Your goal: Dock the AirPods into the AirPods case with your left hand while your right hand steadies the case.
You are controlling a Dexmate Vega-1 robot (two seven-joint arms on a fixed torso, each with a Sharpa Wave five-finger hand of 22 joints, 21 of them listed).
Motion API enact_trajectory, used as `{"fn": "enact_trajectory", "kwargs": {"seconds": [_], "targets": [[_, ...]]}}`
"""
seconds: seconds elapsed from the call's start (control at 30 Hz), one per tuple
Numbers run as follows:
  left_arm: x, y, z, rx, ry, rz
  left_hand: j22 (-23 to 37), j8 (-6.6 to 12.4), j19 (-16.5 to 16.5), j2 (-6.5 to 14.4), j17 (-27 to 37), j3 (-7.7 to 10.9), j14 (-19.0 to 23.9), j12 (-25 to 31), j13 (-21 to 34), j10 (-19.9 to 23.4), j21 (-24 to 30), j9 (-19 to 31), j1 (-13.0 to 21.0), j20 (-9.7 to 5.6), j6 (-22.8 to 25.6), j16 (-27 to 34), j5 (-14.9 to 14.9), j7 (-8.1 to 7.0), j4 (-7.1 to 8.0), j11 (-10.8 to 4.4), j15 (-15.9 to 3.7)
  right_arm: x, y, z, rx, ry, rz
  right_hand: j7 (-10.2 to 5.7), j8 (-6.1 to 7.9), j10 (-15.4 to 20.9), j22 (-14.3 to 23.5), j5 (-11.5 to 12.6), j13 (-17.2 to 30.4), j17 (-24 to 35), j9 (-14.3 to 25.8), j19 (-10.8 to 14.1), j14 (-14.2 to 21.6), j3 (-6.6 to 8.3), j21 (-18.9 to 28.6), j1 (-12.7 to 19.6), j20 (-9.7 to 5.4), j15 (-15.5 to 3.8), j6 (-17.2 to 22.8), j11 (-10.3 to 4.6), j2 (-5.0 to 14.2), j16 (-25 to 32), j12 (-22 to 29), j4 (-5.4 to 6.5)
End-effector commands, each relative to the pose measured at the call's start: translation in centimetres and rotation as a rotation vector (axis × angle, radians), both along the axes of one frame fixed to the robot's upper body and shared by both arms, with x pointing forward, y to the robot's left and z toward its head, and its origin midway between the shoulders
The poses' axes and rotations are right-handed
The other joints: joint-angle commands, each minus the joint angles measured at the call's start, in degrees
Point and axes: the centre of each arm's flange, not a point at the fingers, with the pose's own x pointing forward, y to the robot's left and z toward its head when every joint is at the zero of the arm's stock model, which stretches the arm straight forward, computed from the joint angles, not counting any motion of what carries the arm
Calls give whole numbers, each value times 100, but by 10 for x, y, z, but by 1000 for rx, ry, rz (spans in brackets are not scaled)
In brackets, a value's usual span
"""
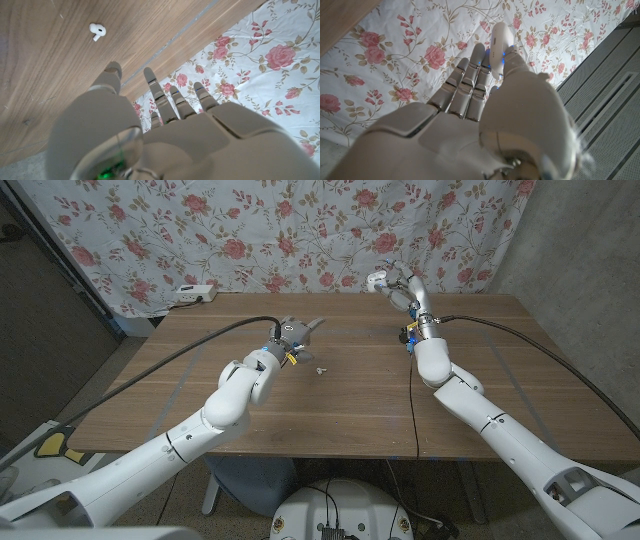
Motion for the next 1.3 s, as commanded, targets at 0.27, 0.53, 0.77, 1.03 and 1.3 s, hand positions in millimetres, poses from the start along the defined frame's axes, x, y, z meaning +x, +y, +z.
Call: {"fn": "enact_trajectory", "kwargs": {"seconds": [0.27, 0.53, 0.77, 1.03, 1.3], "targets": [[5, -2, -10, 20, 12, -4, 14, 39, 47, 83, 27, 146, 27, 48, 57, -28, 46, 9, 254, 1, 101, -28, 15, -36, -56, -35, -39, 1, -2, -2, 5, 5, -3, 20, 23, 743, 6, 47, 98, 28, 17, -24, 77, 1, 17, 7, 6, -884, 51, -733, 62, -31, 66, -2], [7, -3, -12, 28, 20, 0, 13, 21, 46, 115, 26, 220, 1, -1, 88, -231, 42, 10, 446, 4, 127, -43, 38, -37, -88, -18, -36, 1, -2, -2, 9, 7, -6, 19, 22, 742, 5, 47, 95, 35, 17, -26, 85, 1, 16, 7, 5, -884, 50, -733, 62, -35, 65, -2], [10, -2, -12, 55, 8, 13, 12, 14, 53, 135, 25, 255, 9, -6, 106, -284, 42, 11, 535, 7, 135, -42, 53, -32, -95, -26, -58, 1, -3, -1, 3, 3, -5, 17, 24, 741, 5, 48, 94, 42, 17, -26, 91, 1, 16, 6, 2, -884, 58, -732, 63, -38, 65, -2], [11, -3, -15, 59, 10, 14, 11, 8, 67, 147, 32, 267, 95, 44, 137, -234, 45, 13, 599, -13, 152, -9, 60, -44, -78, -42, -103, -1, -4, 0, 3, 0, -6, 13, 25, 740, 5, 49, 93, 38, 17, -27, 88, 3, 15, 6, 0, -884, 65, -733, 67, -49, 64, -1], [10, 0, -15, 54, 2, 23, 8, 13, 94, 173, 67, 235, 218, 159, 215, -134, 50, 16, 646, -30, 220, 50, 46, -49, -35, -58, -206, -3, -4, 1, 2, -3, -6, 15, 26, 738, 5, 50, 92, 43, 17, -23, 89, 1, 17, 5, 8, -884, 71, -733, 63, -57, 64, -2]]}}
